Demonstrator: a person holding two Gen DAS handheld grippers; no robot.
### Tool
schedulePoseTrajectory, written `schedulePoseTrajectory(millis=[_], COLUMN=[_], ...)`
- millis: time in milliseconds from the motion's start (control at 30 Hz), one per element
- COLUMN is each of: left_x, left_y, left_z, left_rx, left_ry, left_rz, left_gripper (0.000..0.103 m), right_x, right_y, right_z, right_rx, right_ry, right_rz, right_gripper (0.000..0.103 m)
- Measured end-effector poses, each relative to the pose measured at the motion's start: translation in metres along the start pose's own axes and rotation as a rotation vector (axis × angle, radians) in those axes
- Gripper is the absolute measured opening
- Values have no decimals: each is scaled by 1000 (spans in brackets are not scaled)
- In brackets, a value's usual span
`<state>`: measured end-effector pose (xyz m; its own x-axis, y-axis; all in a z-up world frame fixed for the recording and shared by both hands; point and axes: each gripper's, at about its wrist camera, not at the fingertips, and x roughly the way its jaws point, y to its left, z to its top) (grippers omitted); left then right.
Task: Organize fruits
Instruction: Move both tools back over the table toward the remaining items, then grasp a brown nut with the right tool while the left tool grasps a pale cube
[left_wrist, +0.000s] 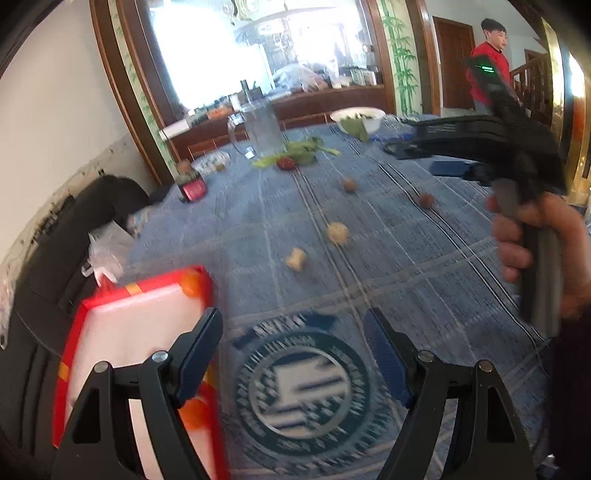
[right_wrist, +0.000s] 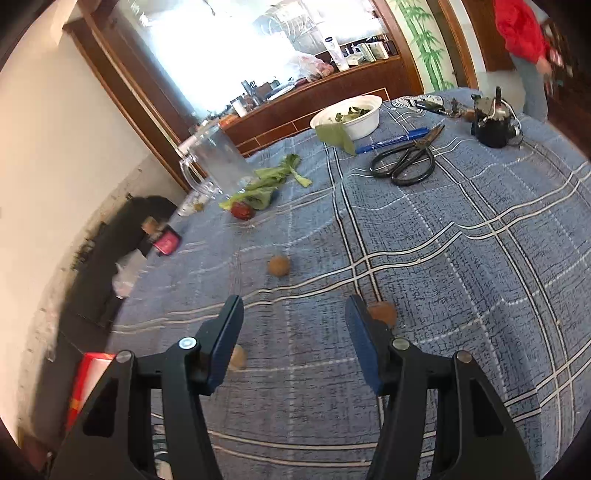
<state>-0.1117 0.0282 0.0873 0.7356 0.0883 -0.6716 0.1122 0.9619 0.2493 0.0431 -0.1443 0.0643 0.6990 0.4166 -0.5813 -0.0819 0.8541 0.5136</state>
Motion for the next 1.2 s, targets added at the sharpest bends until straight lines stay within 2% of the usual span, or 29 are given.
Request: schedulePoseTrajectory(millis=[100,167,233,333,400,500,600,833,967,1067,1100,1200], left_x=[7,19,31,40,48,56,65,86,92,98,100,112], left_y=[20,31,35,29,23,19,17,19,24,26,25,20], left_z=[11,15,15,13,14,15,16,16,17,20,22,29], left_rx=[-16,-37,-60,-66,-62,-63,-64,-97,-131,-145,-142,-123], left_ry=[-20,3,37,61,76,93,107,146,156,162,158,164], left_rz=[59,89,74,39,12,13,5,-28,-28,-24,-23,-6], left_gripper=[79,79,78,78,78,78,78,78,78,78,78,78], right_x=[-18,-27,-27,-11,5,20,27,39,46,50,50,50], right_y=[-3,-11,-23,-48,-57,-55,-58,-56,-44,-42,-42,-43], right_z=[13,22,27,23,19,15,13,8,2,-2,-2,-2], right_rx=[-43,-64,-63,9,43,16,26,8,-56,-93,-95,-94], right_ry=[-13,-31,-18,34,101,161,176,216,227,221,221,213], right_rz=[86,109,122,119,94,66,38,20,-67,-138,-148,-155], right_gripper=[59,59,59,59,59,59,57,41,39,30,26,25])
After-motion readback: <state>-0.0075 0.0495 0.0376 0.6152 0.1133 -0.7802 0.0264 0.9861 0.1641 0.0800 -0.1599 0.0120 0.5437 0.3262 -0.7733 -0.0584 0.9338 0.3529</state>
